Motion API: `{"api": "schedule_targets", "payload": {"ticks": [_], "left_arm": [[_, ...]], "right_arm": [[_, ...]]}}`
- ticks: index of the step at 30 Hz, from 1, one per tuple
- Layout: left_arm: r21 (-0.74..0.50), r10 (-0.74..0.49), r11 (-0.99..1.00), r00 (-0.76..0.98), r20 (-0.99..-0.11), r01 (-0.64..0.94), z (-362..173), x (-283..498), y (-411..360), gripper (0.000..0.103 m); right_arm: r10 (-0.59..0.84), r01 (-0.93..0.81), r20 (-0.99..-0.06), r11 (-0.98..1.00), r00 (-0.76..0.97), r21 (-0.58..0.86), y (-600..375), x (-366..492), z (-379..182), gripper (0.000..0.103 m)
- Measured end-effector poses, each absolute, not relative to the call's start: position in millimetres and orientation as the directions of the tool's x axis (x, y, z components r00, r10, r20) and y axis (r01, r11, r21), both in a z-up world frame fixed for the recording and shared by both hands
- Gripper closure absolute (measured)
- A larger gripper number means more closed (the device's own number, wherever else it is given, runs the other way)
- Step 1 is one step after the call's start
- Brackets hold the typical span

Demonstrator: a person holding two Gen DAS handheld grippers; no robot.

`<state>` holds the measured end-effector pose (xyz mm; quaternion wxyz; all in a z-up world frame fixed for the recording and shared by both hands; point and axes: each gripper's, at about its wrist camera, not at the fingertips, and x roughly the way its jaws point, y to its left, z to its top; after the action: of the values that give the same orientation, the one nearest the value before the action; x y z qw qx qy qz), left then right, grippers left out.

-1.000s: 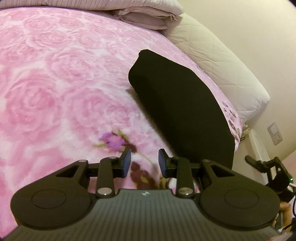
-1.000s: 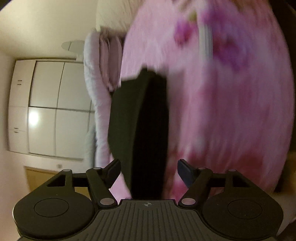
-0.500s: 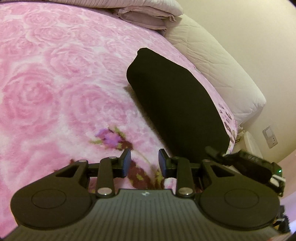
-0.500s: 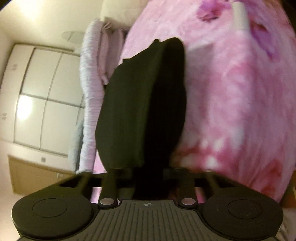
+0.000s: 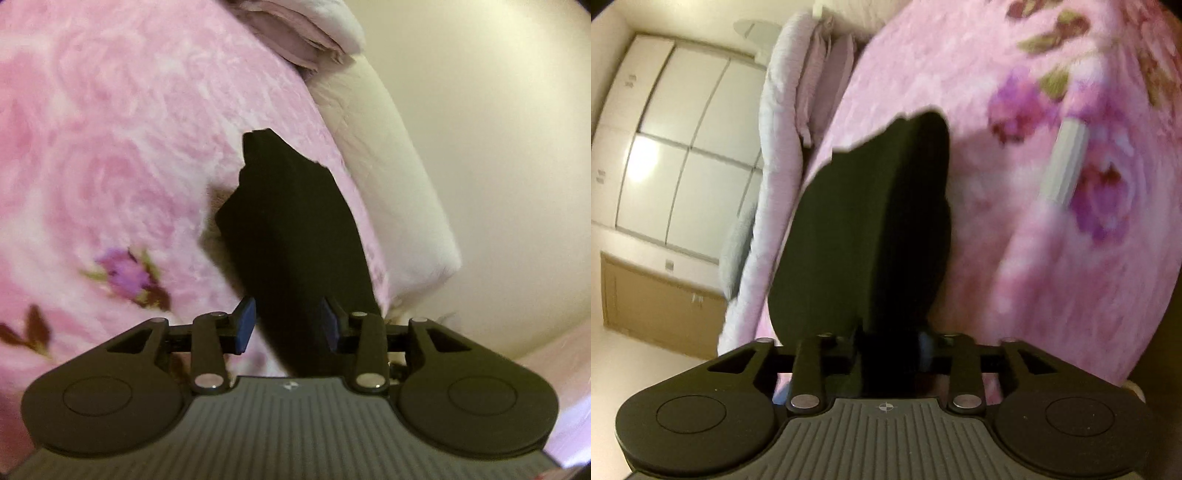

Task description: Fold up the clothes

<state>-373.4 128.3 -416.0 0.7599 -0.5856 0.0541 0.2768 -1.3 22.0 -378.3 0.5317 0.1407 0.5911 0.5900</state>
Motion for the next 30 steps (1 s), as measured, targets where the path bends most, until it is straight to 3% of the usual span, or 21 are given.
{"api": "schedule_targets", "payload": {"ticks": [2, 9, 13, 15, 18, 24, 28, 30], "left_arm": [[-0.887, 0.386, 0.121, 0.844, -0.371, -0.445, -421, -373, 133, 0.065], [-0.929, 0.475, -0.008, 0.816, -0.329, -0.370, -444, -371, 159, 0.062], [-0.910, 0.470, -0.014, 0.801, -0.371, -0.413, -449, -360, 168, 0.066], [-0.899, 0.466, -0.008, 0.794, -0.391, -0.438, -447, -356, 170, 0.078], [-0.877, 0.488, 0.006, 0.767, -0.416, -0.480, -433, -350, 160, 0.083], [-0.877, 0.478, -0.011, 0.768, -0.426, -0.480, -423, -314, 116, 0.082], [-0.859, 0.481, -0.007, 0.751, -0.451, -0.511, -431, -315, 111, 0.069], [-0.855, 0.468, 0.015, 0.759, -0.452, -0.519, -429, -326, 110, 0.069]], "right_arm": [[0.823, -0.430, -0.444, 0.278, -0.354, 0.859, 16, 5, -380, 0.054], [0.841, -0.366, -0.426, 0.301, -0.333, 0.881, 19, 24, -396, 0.054], [0.841, -0.385, -0.438, 0.307, -0.319, 0.870, 25, 42, -391, 0.054], [0.826, -0.438, -0.466, 0.308, -0.317, 0.844, 43, 36, -385, 0.083], [0.807, -0.509, -0.499, 0.300, -0.316, 0.807, 65, 39, -374, 0.088], [0.816, -0.592, -0.528, 0.310, -0.236, 0.744, 83, 69, -354, 0.089], [0.802, -0.557, -0.533, 0.320, -0.272, 0.766, 102, 85, -368, 0.087], [0.796, -0.574, -0.536, 0.307, -0.283, 0.759, 96, 86, -371, 0.068]]}}
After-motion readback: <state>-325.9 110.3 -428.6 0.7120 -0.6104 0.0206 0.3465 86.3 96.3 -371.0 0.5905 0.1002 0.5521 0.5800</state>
